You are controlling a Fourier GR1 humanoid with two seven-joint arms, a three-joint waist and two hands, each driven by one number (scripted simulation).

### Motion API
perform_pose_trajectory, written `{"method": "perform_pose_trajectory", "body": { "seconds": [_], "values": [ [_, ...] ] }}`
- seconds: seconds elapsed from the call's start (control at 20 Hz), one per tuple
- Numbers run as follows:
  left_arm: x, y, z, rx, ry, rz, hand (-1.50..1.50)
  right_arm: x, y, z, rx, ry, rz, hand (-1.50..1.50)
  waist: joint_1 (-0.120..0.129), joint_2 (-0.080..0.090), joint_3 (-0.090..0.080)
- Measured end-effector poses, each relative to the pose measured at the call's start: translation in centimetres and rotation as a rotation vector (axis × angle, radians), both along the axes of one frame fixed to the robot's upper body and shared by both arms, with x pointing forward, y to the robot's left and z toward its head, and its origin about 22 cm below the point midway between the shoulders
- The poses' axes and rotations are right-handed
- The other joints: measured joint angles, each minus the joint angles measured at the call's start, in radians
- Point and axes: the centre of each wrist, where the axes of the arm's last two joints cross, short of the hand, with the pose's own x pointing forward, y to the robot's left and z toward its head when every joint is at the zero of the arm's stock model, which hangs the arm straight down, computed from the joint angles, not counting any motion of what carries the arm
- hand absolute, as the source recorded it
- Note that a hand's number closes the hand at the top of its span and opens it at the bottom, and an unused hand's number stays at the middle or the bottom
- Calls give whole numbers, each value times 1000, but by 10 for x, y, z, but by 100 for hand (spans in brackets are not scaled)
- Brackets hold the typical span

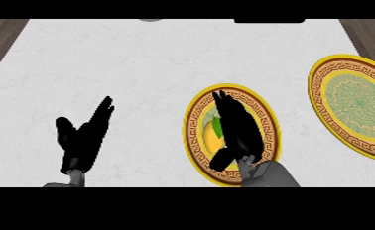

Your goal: Pick the lemon from the plate and place it in the plate

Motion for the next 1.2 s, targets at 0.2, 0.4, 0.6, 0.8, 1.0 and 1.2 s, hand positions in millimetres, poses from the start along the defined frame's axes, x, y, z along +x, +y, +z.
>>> {"method": "perform_pose_trajectory", "body": {
  "seconds": [0.2,0.4,0.6,0.8,1.0,1.2],
  "values": [
    [2,-5,-2,1,-5,-1,0,2,3,-9,-59,20,67,150,0,-1,1],
    [0,-1,0,0,-2,2,0,2,3,-11,-95,-9,92,150,0,-2,0],
    [1,-4,1,5,7,7,0,9,3,-13,-114,-47,100,150,0,-1,-1],
    [2,-5,2,6,13,8,0,9,5,-8,-74,-184,93,150,-2,-1,-1],
    [2,-7,3,8,-1,9,0,47,-16,11,-70,-307,-224,150,-2,6,-1],
    [2,-7,6,9,-16,5,0,81,-51,30,-109,-378,-618,150,3,18,-3]
  ]
}}
